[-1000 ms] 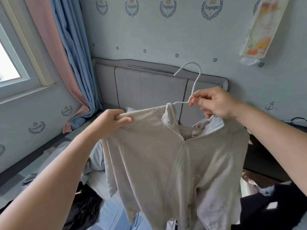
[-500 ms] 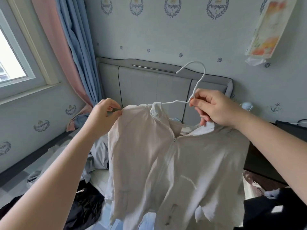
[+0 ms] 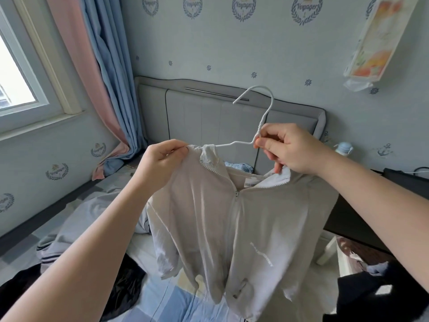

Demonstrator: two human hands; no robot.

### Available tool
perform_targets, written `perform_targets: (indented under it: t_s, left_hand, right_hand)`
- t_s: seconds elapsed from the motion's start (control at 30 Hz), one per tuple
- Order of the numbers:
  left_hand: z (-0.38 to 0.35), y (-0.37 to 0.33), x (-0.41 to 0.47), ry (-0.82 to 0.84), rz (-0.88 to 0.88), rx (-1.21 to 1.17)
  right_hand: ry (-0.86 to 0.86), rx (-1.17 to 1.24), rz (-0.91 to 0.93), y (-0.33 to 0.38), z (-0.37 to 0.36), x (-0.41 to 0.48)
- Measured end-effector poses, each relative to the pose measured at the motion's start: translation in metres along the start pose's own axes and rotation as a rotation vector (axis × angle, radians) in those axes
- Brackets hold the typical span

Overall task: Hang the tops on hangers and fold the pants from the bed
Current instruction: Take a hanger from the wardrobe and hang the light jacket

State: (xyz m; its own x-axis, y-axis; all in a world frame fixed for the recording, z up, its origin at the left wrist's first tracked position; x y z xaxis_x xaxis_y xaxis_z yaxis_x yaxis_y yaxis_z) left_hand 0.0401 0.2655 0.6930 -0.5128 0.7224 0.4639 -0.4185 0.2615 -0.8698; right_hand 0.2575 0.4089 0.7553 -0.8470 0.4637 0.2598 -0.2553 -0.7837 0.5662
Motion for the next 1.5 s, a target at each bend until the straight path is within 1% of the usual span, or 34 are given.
perform_targets:
  t_s: [0.03, 0.1, 0.23, 0.3, 0.37, 0.47, 0.57, 0.67, 0.83, 1.03, 1.2, 1.3, 1.43, 1.5]
  left_hand:
    - [0.000, 0.000, 0.000, -0.014, 0.004, -0.013]
    - [-0.003, 0.000, -0.001, -0.006, -0.005, 0.040]
    - [-0.028, -0.008, -0.004, 0.140, -0.071, 0.238]
    - [-0.042, -0.013, -0.004, 0.155, -0.125, 0.300]
    - [-0.052, -0.010, -0.003, 0.131, -0.127, 0.274]
    - [-0.061, 0.009, 0.001, 0.110, -0.067, 0.194]
    - [-0.070, 0.026, 0.006, 0.094, -0.045, 0.134]
    - [-0.094, 0.032, 0.011, 0.130, -0.052, 0.073]
    - [-0.163, 0.026, 0.012, 0.236, -0.093, 0.021]
    - [-0.271, 0.001, -0.002, 0.431, -0.168, -0.076]
    - [-0.371, -0.036, -0.034, 0.632, -0.221, -0.169]
    - [-0.426, -0.062, -0.057, 0.767, -0.238, -0.250]
    - [-0.499, -0.099, -0.091, 0.874, -0.241, -0.328]
    - [-0.536, -0.117, -0.110, 0.936, -0.244, -0.338]
  right_hand:
    - [0.015, -0.008, -0.012, 0.000, -0.002, -0.001]
    - [0.014, -0.025, -0.033, 0.000, -0.004, -0.001]
    - [-0.040, -0.040, -0.048, -0.003, -0.008, -0.003]
    - [-0.070, -0.029, -0.068, -0.008, -0.009, -0.005]
    - [-0.119, -0.039, -0.087, -0.020, -0.004, -0.011]
    - [-0.179, -0.158, -0.147, -0.058, 0.012, -0.039]
    - [-0.216, -0.158, -0.303, -0.108, 0.027, -0.089]
    - [-0.216, -0.171, -0.459, -0.147, 0.034, -0.139]
    - [-0.258, -0.200, -0.586, -0.168, 0.053, -0.205]
    - [-0.434, -0.231, -0.690, -0.167, 0.087, -0.300]
    - [-0.566, -0.281, -0.760, -0.165, 0.116, -0.379]
    - [-0.573, -0.302, -0.816, -0.168, 0.132, -0.424]
    - [-0.619, -0.266, -0.888, -0.169, 0.157, -0.499]
    - [-0.676, -0.255, -0.939, -0.168, 0.168, -0.542]
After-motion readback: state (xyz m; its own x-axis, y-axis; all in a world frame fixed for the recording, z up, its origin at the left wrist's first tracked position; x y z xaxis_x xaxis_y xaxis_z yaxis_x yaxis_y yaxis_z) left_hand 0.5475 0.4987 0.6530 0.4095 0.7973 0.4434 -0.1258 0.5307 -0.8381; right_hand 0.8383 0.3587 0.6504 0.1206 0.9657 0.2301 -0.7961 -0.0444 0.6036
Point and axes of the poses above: each hand's wrist, its own x-axis towards the middle knuckle, its own z-axis out of the back of the hand, y = z × x, the point moved 8 cm from there along x, towards the middle knuckle, and after that the axes turned 10 degrees about -x, right-handed, at the moved point
